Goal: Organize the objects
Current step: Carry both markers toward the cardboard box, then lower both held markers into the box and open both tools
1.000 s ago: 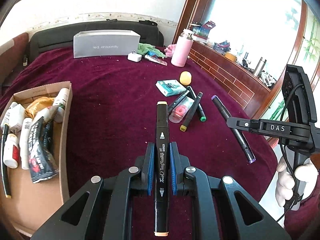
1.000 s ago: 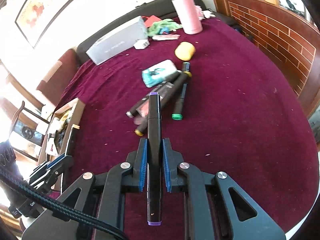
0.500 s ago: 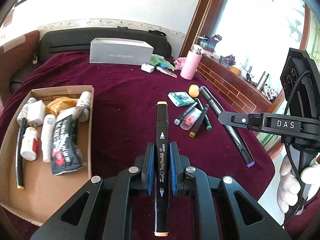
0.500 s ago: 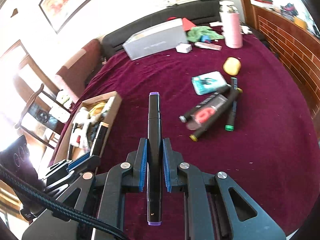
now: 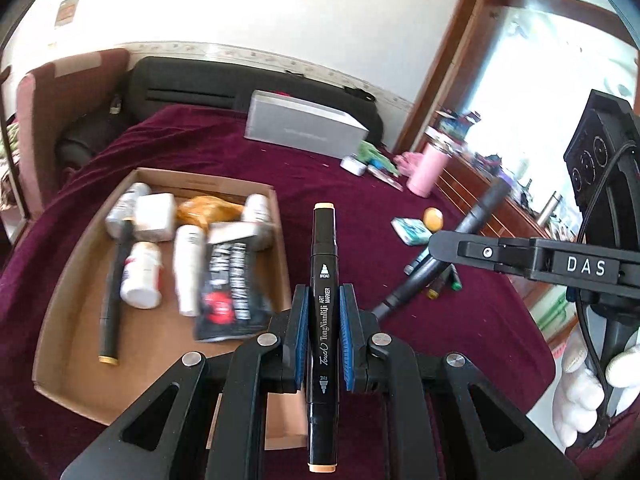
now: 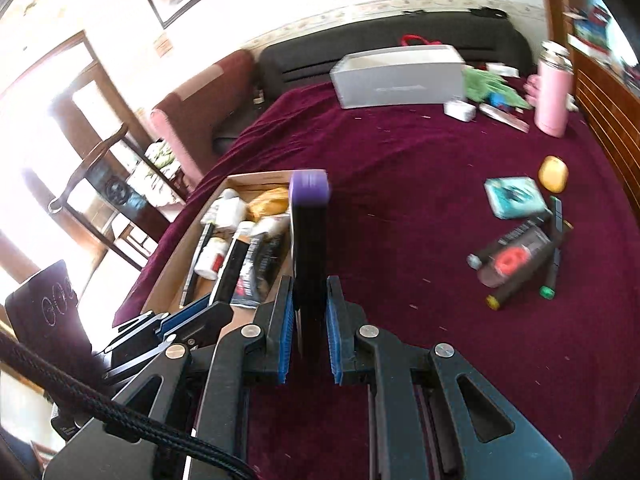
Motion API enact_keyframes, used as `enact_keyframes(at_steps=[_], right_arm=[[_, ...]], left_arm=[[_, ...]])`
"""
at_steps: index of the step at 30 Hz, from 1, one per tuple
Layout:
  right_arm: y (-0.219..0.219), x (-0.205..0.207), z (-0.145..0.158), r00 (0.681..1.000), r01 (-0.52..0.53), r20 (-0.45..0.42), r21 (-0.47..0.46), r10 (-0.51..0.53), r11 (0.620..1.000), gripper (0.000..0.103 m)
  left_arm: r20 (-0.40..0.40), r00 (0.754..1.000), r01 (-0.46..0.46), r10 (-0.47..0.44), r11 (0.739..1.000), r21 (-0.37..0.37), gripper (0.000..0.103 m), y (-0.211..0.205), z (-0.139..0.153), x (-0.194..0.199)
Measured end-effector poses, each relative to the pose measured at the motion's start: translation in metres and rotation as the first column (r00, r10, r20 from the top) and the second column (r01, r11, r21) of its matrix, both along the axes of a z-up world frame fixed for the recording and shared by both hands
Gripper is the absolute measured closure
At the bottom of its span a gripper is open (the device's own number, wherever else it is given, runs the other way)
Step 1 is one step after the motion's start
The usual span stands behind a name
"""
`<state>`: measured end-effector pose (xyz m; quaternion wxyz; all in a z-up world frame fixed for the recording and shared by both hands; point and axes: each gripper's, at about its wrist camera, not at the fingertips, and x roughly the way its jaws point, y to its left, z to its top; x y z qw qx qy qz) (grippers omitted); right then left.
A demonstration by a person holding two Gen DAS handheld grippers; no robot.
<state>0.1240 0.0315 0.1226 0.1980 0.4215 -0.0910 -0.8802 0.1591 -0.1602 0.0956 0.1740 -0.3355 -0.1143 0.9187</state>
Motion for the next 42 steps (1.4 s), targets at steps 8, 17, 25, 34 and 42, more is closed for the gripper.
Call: enact_keyframes(at_steps=[8,17,25,34,42], right_arm=[[-0.056,-0.013,-0.001,0.994,-0.105,-0.001,-0.001,0.105,0.994,0.090],[-0.100,-0.029,-0.034,0.975,-0.204,0.098,0.023,0.201,0.979,0.090],[-0.120,-0.046,-0.065,0.959,-0.227,0.181,0.022,0.219,0.974,0.090],[-0.143,-0.067,-0.078,0.949,-0.244,0.218,0.043,0.229,0.969,0.090],[-0.162,-0.081,-0.098,0.928,-0.263,0.282,0.031,0.244,0.964,0.090]], left_arm=[[0.007,0.994,-0.113,0.113,0.994,0.004,0.092,-0.055,-0.008,-0.008],[0.088,0.982,-0.168,0.167,0.986,0.003,0.092,-0.086,-0.042,-0.024],[0.124,0.976,-0.181,0.178,0.983,0.013,0.092,-0.097,-0.058,-0.032],[0.164,0.968,-0.195,0.188,0.981,0.024,0.092,-0.103,-0.068,-0.046],[0.193,0.961,-0.210,0.198,0.977,0.043,0.092,-0.113,-0.073,-0.054]])
